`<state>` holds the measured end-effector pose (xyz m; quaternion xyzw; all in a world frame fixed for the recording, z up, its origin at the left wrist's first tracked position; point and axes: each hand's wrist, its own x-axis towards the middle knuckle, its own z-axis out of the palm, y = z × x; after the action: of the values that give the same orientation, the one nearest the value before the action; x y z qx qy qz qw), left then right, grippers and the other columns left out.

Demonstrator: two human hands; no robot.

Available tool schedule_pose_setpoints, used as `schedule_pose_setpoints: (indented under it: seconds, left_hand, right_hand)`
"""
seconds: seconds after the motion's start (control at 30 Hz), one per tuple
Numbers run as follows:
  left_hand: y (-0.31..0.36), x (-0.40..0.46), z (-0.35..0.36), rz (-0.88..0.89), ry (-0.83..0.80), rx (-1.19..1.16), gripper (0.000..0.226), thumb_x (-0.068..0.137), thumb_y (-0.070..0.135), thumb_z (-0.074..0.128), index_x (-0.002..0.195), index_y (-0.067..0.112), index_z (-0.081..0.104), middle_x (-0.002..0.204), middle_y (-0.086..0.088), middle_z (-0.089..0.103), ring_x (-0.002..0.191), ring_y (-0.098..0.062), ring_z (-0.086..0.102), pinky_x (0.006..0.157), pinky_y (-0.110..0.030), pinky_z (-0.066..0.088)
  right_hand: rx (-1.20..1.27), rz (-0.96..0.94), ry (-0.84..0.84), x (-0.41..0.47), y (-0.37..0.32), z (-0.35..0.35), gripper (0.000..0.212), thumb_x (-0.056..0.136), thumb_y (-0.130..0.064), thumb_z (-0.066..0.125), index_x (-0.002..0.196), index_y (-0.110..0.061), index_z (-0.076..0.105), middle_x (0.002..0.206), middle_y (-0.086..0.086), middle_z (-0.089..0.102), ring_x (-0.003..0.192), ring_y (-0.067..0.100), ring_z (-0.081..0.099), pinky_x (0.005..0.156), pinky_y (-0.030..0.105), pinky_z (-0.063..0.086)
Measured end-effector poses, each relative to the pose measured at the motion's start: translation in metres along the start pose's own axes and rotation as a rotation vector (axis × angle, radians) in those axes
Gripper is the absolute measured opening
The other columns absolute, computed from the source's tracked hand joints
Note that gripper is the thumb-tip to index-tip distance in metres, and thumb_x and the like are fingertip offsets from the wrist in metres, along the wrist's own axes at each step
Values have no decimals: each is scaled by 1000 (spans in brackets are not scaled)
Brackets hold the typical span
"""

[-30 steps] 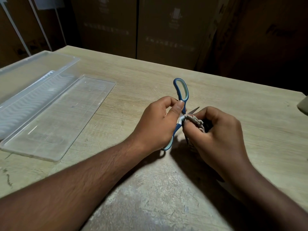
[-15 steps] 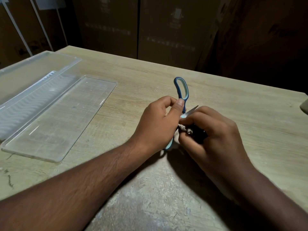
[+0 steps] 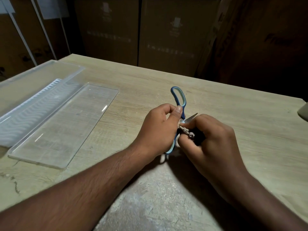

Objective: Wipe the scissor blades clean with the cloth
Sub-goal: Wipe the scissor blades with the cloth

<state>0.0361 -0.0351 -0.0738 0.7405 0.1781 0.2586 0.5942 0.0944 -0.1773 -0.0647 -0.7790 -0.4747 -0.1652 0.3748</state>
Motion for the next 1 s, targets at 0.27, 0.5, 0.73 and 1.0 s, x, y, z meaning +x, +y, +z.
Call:
schedule_pose_setpoints:
  seconds: [0.27, 0.5, 0.73, 1.0]
  left_hand:
    - [-10, -4, 7, 64, 57, 53, 28, 108, 44, 55, 90, 28, 69, 57, 11, 64, 49, -3, 57, 56, -32, 47]
    - [-11, -4, 6, 68, -42, 131, 32, 106, 48, 54, 81, 30, 63, 59, 10, 64, 54, -13, 57, 63, -45, 57]
    - [-5, -1, 0, 63, 43, 3, 29, 108, 37, 59, 90, 19, 73, 60, 3, 67, 51, -10, 57, 55, -32, 48]
    - [-5, 7, -6, 15, 51, 2, 33, 109, 37, 54, 94, 17, 76, 41, 15, 42, 37, -4, 34, 45, -14, 27]
  right_hand:
    - [16, 267, 23, -3, -7, 6, 13, 79, -24, 80, 74, -27, 68, 64, -12, 66, 63, 7, 63, 57, 25, 46]
    - [-149, -112, 14, -6, 4, 2, 14, 81, -15, 77, 84, -13, 63, 78, -4, 56, 72, 14, 44, 67, 23, 30]
    - [-60, -10, 4, -3, 0, -2, 8, 83, -21, 70, 82, -18, 62, 75, -8, 57, 68, 11, 50, 64, 21, 37]
    - [-5, 25, 108, 2, 16, -18, 4, 84, -21, 70, 87, -18, 72, 80, -6, 66, 71, 10, 61, 64, 30, 47]
